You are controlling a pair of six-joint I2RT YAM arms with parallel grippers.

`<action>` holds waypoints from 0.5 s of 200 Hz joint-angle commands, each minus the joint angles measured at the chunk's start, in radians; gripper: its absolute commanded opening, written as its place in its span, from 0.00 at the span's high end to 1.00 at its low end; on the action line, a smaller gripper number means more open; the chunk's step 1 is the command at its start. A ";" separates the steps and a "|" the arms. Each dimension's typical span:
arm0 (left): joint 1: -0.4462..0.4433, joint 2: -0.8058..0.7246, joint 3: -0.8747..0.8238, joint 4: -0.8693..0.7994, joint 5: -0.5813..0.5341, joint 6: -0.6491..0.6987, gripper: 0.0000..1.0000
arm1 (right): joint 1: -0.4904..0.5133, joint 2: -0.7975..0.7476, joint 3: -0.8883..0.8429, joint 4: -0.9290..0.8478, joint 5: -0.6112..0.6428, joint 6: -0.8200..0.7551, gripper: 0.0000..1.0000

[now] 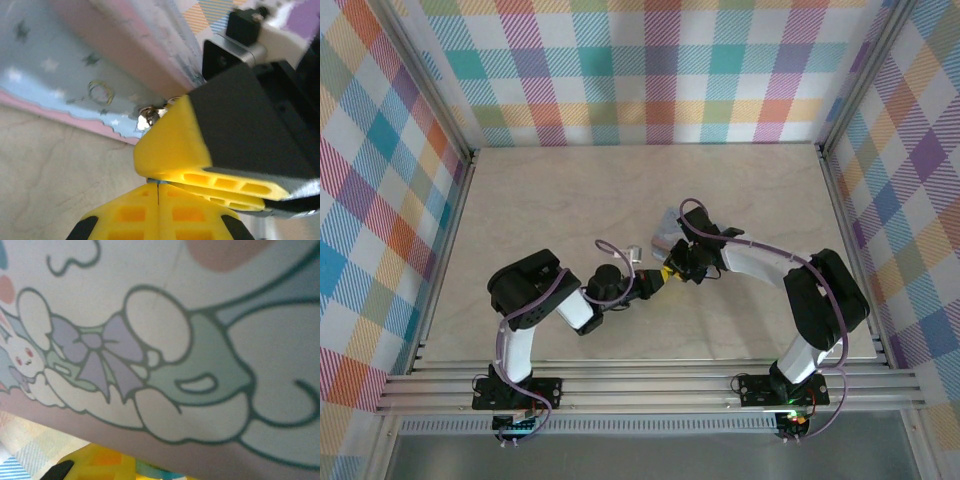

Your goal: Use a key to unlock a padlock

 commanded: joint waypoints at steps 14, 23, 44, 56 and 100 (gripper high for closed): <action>-0.145 -0.016 0.030 -0.093 -0.095 0.414 1.00 | -0.001 -0.008 0.013 0.016 -0.195 0.068 1.00; -0.168 -0.019 0.047 -0.125 -0.127 0.467 1.00 | -0.001 -0.014 0.011 0.003 -0.199 0.064 1.00; -0.242 -0.056 0.091 -0.258 -0.206 0.626 1.00 | -0.004 -0.019 0.007 -0.028 -0.216 0.051 1.00; -0.284 -0.079 0.110 -0.339 -0.262 0.713 1.00 | -0.005 -0.014 0.008 -0.046 -0.230 0.038 1.00; -0.332 -0.100 0.131 -0.447 -0.380 0.825 1.00 | -0.003 -0.003 0.030 -0.123 -0.237 -0.023 1.00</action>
